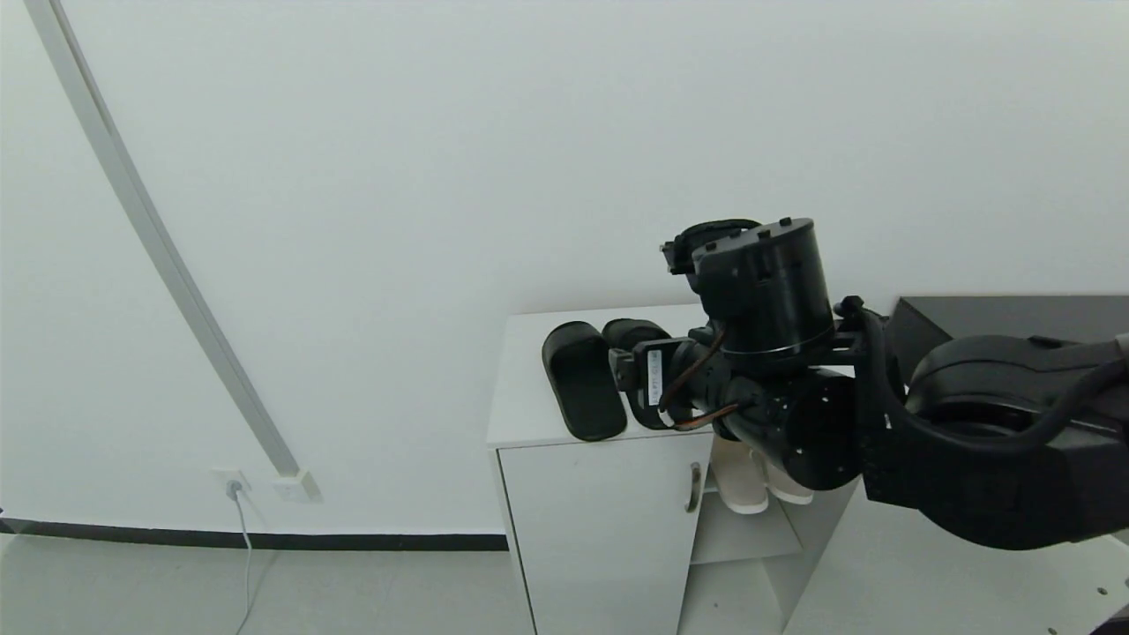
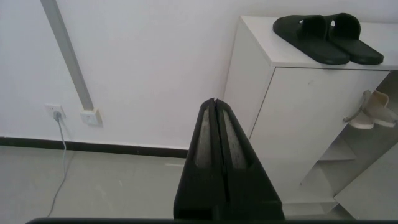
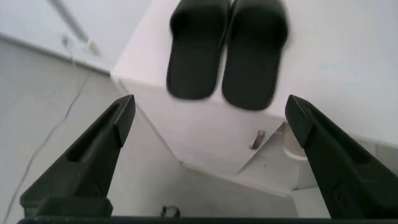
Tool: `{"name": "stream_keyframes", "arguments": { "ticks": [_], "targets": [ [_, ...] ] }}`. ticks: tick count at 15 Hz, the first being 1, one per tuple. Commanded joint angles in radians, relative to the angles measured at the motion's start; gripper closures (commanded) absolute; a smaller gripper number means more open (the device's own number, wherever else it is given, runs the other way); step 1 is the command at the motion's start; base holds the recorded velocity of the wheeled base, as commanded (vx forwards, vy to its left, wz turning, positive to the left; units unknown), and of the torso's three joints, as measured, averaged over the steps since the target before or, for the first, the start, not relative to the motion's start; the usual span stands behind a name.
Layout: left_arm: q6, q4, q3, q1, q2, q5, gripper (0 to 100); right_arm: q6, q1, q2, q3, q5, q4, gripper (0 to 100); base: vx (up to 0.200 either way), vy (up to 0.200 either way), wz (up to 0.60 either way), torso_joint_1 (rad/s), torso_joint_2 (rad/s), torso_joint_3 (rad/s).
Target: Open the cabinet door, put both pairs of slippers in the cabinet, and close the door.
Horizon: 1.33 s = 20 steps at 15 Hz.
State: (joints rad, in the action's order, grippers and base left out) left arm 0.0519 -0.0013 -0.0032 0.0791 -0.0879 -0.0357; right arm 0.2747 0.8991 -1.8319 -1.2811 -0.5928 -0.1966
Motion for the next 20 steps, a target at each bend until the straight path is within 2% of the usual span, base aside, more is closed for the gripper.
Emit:
{"name": "stream_keyframes", "arguments": {
  "ticks": [1, 4, 10, 11, 16, 20],
  "targets": [
    [0.0, 0.0, 0.0, 0.001, -0.001, 0.0, 100, 0.006, 0.001, -0.02, 0.032, 0.001, -0.009, 0, 0.0, 0.0, 0.0, 0.0, 0.0, 0.0],
    [-0.001, 0.0, 0.0, 0.001, -0.001, -0.001, 100, 0.023, 0.004, -0.021, 0.123, 0.002, -0.072, 0, 0.0, 0.0, 0.0, 0.0, 0.0, 0.0],
    [-0.003, 0.0, 0.0, 0.001, -0.001, -0.001, 100, 0.017, 0.015, -0.106, 0.239, 0.011, -0.268, 0, 0.2, 0.0, 0.0, 0.004, 0.0, -0.001],
    [-0.003, 0.0, 0.0, 0.001, -0.001, -0.001, 100, 0.015, 0.015, -0.132, 0.239, 0.011, -0.296, 0, 0.0, 0.0, 0.0, 0.0, 0.0, 0.0],
    [-0.003, 0.0, 0.0, 0.001, -0.001, -0.001, 100, -0.025, -0.005, -0.305, 0.17, 0.011, -0.432, 0, 0.0, 0.0, 0.0, 0.0, 0.0, 0.0],
    [-0.003, 0.0, 0.0, 0.001, -0.001, -0.001, 100, -0.068, -0.059, -0.438, -0.012, 0.018, -0.437, 0, 0.0, 0.0, 0.0, 0.0, 0.0, 0.0]
  ]
}}
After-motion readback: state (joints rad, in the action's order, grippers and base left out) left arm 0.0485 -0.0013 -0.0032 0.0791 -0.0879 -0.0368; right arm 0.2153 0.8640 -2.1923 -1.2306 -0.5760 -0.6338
